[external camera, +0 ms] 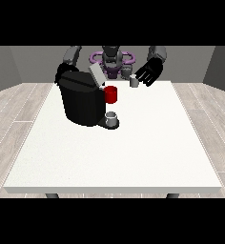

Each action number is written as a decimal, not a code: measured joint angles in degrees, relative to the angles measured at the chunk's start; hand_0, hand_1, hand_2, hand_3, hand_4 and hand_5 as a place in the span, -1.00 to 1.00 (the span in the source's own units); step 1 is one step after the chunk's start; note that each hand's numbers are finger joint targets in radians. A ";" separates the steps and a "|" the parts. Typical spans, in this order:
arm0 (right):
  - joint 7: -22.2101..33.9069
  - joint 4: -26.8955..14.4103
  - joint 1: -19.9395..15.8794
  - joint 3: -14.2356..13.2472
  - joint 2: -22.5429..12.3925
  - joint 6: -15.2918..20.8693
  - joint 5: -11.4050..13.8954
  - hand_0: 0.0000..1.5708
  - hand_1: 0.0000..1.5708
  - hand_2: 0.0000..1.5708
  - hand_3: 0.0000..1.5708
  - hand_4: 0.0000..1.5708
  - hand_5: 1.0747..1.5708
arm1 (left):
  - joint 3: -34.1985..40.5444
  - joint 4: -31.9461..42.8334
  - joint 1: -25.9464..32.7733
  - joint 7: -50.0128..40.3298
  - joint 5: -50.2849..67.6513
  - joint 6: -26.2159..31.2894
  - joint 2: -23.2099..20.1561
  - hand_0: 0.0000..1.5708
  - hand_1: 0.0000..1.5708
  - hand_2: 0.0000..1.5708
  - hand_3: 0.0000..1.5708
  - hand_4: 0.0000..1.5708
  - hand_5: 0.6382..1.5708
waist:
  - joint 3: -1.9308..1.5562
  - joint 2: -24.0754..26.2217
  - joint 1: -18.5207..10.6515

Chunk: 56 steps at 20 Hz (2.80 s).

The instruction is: Insert the coffee pod into the coffee machine and close the lid

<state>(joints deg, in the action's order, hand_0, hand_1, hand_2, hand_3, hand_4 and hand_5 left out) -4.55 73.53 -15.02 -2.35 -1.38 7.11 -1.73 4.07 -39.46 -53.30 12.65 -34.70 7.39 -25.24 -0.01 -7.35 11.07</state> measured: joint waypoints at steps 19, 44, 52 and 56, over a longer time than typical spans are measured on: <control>3.35 6.41 -3.51 3.40 0.05 2.52 1.48 -1.00 -1.00 -1.00 -1.00 -0.34 1.00 | 3.52 2.63 -12.01 -5.43 -0.37 0.15 -1.76 0.66 0.66 0.69 0.58 -0.38 1.00 | 0.00 -5.23 6.16; 1.54 5.58 -3.36 -0.61 -1.42 2.08 -0.60 -1.00 -1.00 -1.00 -1.00 -0.36 1.00 | 2.32 3.80 -13.66 -5.94 -2.74 0.80 1.17 0.54 0.54 0.61 0.52 -0.37 1.00 | -0.01 -7.02 5.22; 0.06 5.72 -2.50 -0.39 -0.86 2.13 -0.61 -1.00 -1.00 -1.00 -1.00 -0.44 1.00 | 3.04 4.48 -13.56 -6.11 -2.71 1.64 0.78 0.52 0.52 0.58 0.45 -0.41 1.00 | -0.04 -7.26 5.52; -0.01 5.40 -3.17 -1.38 -1.95 1.24 -1.34 -1.00 -1.00 -1.00 -1.00 -0.44 1.00 | 3.00 4.34 -13.68 -5.47 -2.91 1.94 0.64 0.44 0.44 0.49 0.31 -0.44 1.00 | -0.05 -7.96 5.34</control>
<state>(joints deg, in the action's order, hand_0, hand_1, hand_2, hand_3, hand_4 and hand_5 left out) -4.57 78.93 -18.18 -3.73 -3.32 8.35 -3.07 7.06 -35.11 -66.98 7.18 -37.61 9.32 -24.60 -0.06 -15.31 16.41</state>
